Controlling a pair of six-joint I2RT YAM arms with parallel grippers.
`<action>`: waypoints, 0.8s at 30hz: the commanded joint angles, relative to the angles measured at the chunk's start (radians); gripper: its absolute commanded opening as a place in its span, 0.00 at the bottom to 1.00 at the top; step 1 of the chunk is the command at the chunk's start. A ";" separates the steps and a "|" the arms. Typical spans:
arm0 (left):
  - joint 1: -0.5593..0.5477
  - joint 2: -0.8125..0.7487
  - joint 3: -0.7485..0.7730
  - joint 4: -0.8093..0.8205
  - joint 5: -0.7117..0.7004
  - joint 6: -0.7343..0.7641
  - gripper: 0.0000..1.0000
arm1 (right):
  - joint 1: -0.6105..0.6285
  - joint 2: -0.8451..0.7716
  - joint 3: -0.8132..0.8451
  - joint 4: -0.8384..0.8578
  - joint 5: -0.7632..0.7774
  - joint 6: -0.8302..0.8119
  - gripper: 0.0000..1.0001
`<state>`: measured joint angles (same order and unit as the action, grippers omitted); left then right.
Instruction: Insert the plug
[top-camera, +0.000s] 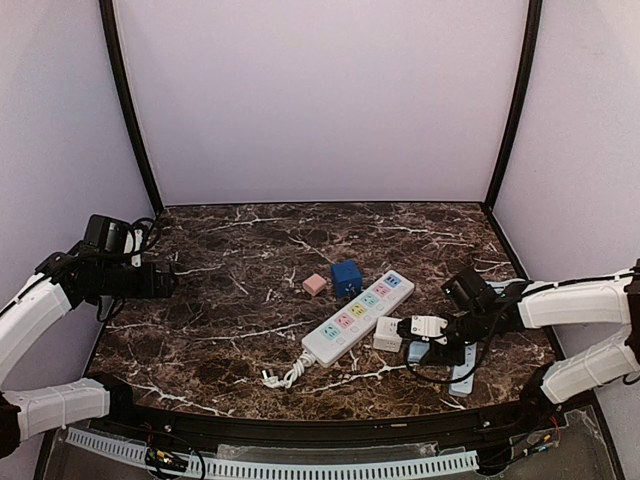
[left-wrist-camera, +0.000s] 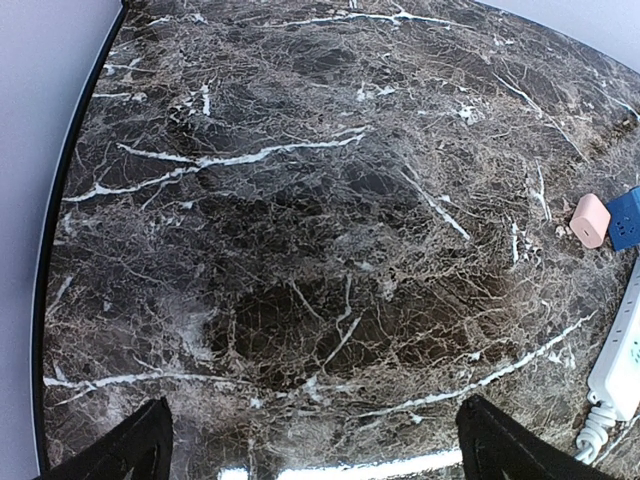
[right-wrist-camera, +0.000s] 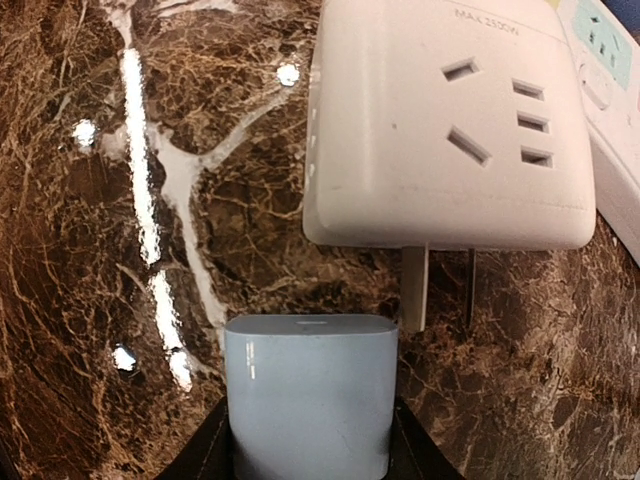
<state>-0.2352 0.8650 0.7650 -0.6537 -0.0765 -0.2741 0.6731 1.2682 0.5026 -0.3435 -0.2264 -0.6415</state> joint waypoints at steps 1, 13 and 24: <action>-0.006 -0.007 0.031 -0.034 -0.018 -0.003 1.00 | -0.007 -0.036 0.009 -0.006 0.045 0.029 0.00; -0.006 -0.031 0.064 -0.062 -0.019 -0.014 1.00 | -0.070 -0.160 0.049 0.000 0.099 0.084 0.00; -0.006 -0.002 0.199 -0.141 0.003 -0.019 1.00 | -0.072 -0.215 0.188 0.004 0.110 0.150 0.00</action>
<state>-0.2352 0.8421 0.8932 -0.7269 -0.0956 -0.2813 0.6075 1.0622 0.6128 -0.3599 -0.1226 -0.5308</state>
